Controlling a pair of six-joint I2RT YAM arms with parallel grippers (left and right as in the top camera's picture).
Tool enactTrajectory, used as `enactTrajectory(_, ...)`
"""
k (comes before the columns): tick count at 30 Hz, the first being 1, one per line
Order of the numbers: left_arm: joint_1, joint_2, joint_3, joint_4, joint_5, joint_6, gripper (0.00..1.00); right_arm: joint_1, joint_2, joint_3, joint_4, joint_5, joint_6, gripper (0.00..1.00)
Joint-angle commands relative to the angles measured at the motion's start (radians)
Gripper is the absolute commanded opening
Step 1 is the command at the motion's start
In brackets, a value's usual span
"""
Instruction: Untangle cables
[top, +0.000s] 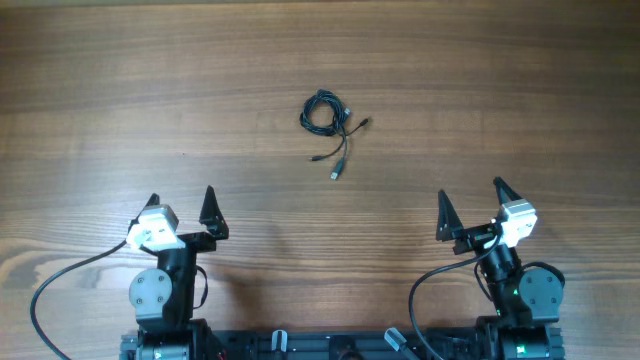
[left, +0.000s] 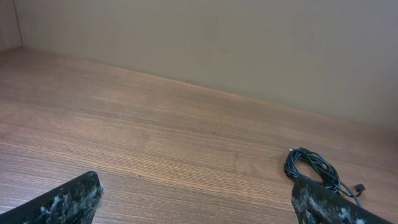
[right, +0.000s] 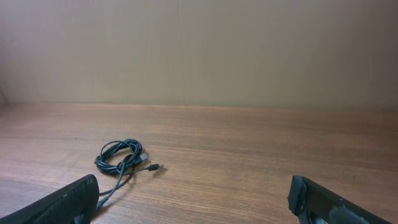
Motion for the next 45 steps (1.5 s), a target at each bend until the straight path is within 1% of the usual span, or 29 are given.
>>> enactTrajectory(1, -0.005, 0.005, -0.002, -0.008, 0.014, 0.016, 1.00, 0.004, -0.007, -0.002, 0.002, 0.010, 0.006, 1.00)
enactTrajectory(18, -0.005, 0.005, -0.002, -0.007, 0.014, 0.016, 1.00, 0.004, -0.007, -0.002, 0.002, 0.010, 0.006, 1.00)
enactTrajectory(20, -0.005, 0.005, -0.002, 0.056, 0.011, 0.016, 1.00, 0.004, -0.007, -0.002, 0.002, 0.010, 0.006, 1.00)
enactTrajectory(22, -0.005, 0.005, -0.002, 0.006, 0.011, 0.016, 1.00, 0.004, -0.007, -0.002, 0.002, 0.010, 0.006, 1.00)
enactTrajectory(24, -0.005, 0.005, -0.002, -0.006, 0.011, 0.016, 1.00, 0.004, -0.007, -0.002, 0.002, 0.010, 0.006, 1.00)
enactTrajectory(27, -0.005, 0.005, -0.002, 0.012, 0.064, -0.003, 1.00, 0.004, -0.007, -0.002, 0.002, 0.010, 0.006, 1.00)
enactTrajectory(29, -0.005, 0.005, -0.002, 0.007, 0.137, -0.004, 1.00, 0.004, -0.007, -0.002, 0.002, 0.010, 0.006, 1.00)
enactTrajectory(30, -0.005, 0.005, -0.002, 0.009, 0.150, -0.020, 1.00, 0.004, -0.007, -0.002, 0.002, 0.010, 0.006, 1.00)
enactTrajectory(34, -0.005, 0.006, 0.037, 0.004, 0.150, -0.149, 1.00, 0.004, -0.007, -0.002, 0.002, 0.010, 0.006, 1.00)
enactTrajectory(36, -0.005, 0.018, 0.084, -0.041, 0.161, -0.165, 1.00, 0.004, -0.007, -0.002, 0.002, 0.010, 0.006, 1.00)
enactTrajectory(39, -0.005, 0.076, 0.150, -0.062, 0.161, -0.165, 1.00, 0.004, -0.007, -0.002, 0.002, 0.010, 0.006, 1.00)
enactTrajectory(41, -0.005, 0.156, 0.213, -0.080, 0.161, -0.165, 1.00, 0.004, -0.007, -0.002, 0.002, 0.010, 0.006, 1.00)
enactTrajectory(45, -0.006, 0.405, 0.350, -0.083, 0.176, -0.164, 1.00, 0.004, -0.007, -0.002, 0.001, 0.010, 0.006, 1.00)
